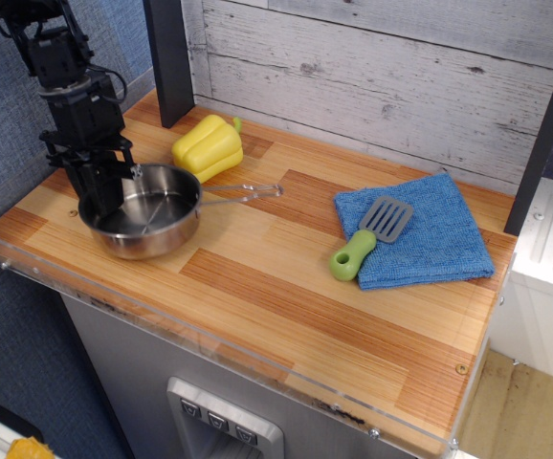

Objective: Put the pan under the pepper.

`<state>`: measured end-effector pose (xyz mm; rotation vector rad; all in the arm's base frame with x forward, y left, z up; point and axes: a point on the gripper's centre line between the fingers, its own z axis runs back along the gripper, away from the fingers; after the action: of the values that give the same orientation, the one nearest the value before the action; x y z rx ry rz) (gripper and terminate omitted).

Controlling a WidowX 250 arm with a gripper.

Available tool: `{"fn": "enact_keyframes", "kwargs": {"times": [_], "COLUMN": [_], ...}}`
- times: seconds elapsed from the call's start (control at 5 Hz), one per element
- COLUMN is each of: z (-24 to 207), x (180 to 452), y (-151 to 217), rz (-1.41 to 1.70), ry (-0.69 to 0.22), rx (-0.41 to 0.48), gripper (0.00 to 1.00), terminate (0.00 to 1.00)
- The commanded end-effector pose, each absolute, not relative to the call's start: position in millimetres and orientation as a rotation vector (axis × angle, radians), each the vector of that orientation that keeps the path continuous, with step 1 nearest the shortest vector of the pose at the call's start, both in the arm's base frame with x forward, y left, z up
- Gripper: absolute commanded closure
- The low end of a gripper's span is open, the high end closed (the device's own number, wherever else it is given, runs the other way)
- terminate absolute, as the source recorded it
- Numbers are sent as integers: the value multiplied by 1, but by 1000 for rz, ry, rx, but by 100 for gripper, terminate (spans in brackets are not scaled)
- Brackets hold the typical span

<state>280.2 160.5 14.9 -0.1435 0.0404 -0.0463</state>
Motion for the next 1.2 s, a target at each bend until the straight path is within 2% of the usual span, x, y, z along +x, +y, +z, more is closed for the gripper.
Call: {"fn": "enact_keyframes", "kwargs": {"times": [0.0,0.8,1.0], "z": [39,38,31], "x": [285,276,273], "y": [141,150,153], "rz": [-75,41,77], "ry": [-79,-87,-71], "rx": [-18,12,-1], "gripper": [100,100,100], "terminate": [0,0,0]}}
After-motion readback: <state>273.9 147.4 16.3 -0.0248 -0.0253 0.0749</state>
